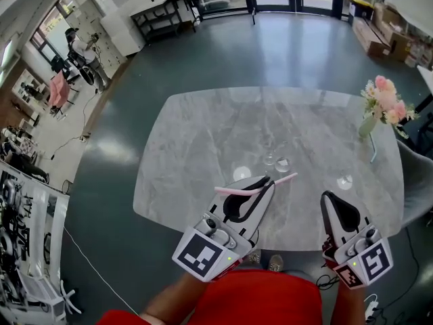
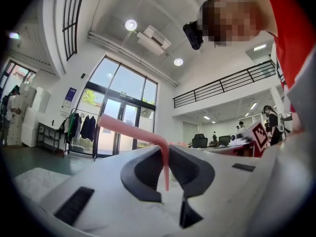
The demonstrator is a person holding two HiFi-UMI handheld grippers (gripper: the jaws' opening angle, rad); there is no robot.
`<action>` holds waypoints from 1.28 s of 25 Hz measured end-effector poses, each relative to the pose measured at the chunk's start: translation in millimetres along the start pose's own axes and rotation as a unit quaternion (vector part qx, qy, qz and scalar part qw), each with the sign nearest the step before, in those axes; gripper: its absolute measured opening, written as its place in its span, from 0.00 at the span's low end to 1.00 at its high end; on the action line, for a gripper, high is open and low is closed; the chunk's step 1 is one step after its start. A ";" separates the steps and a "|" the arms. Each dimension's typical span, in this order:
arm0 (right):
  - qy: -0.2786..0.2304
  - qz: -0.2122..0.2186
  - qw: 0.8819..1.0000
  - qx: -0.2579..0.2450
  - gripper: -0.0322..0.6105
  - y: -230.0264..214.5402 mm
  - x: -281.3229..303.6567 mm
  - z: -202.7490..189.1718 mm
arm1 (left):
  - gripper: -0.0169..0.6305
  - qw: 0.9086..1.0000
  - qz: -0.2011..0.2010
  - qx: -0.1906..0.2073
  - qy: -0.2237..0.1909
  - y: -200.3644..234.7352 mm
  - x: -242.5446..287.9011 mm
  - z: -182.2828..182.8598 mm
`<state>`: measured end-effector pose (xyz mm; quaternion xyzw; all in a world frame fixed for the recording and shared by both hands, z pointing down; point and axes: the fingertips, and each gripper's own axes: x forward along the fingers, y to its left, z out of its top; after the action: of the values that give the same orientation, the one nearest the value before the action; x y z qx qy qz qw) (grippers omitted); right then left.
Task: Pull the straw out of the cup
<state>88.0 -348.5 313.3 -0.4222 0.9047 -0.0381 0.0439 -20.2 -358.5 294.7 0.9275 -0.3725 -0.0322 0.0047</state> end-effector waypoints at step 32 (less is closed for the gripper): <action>0.003 0.026 1.000 -0.009 0.06 18.5 -18.2 -2.0 | 0.09 1.000 0.015 0.008 0.002 -30.7 -27.8 3.4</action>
<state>85.3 -322.6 314.1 -0.3984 0.9159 -0.0305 0.0385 -19.3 -317.0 291.9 0.9217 -0.3868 -0.0275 -0.0018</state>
